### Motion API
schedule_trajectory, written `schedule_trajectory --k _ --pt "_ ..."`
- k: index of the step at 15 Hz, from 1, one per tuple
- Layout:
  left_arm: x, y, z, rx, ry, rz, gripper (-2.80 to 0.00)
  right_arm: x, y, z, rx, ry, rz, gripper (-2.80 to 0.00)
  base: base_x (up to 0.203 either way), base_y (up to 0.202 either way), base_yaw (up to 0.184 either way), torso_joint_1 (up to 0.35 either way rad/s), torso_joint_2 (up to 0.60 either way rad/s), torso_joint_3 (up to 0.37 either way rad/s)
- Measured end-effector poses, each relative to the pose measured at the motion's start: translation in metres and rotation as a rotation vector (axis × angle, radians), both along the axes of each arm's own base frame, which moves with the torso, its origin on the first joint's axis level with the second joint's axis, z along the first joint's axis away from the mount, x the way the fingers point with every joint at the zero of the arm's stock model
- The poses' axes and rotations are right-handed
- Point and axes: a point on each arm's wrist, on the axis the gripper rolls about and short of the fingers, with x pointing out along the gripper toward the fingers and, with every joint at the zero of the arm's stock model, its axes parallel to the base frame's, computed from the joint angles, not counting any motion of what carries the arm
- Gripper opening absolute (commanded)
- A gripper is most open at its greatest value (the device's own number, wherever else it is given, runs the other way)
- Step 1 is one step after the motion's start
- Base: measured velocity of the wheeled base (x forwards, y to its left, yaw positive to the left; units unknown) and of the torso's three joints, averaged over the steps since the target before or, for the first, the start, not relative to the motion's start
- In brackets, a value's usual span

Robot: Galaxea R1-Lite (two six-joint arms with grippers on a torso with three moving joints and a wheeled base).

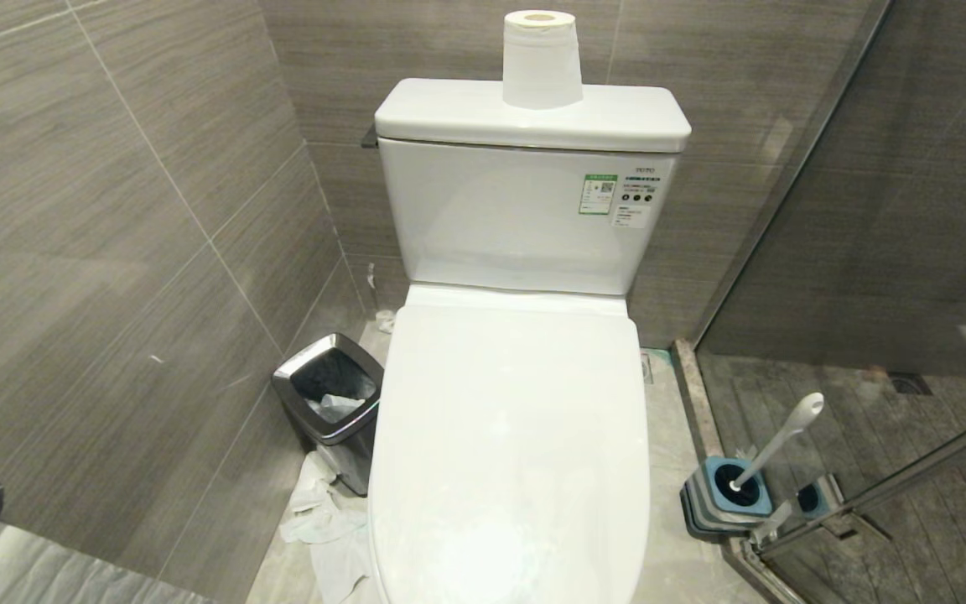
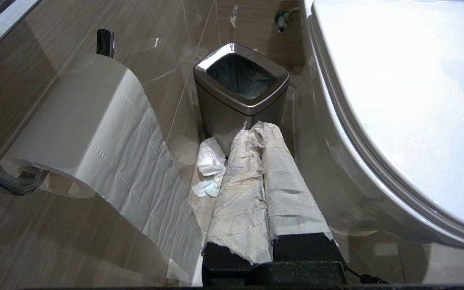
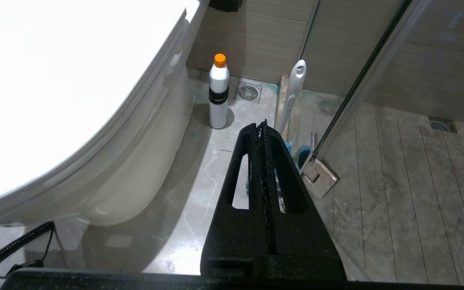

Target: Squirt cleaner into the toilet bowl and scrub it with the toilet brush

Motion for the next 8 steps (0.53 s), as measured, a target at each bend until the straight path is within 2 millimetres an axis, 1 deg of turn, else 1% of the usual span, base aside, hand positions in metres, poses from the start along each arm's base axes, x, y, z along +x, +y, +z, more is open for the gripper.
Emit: schedule_trajectory --k 8 --pt "0.0 0.0 0.0 0.0 0.0 0.0 -2.8 0.0 -0.0002 0.0001 0.015 -0.001 -0.009 -2.8 0.0 0.0 0.0 0.0 0.0 0.0"
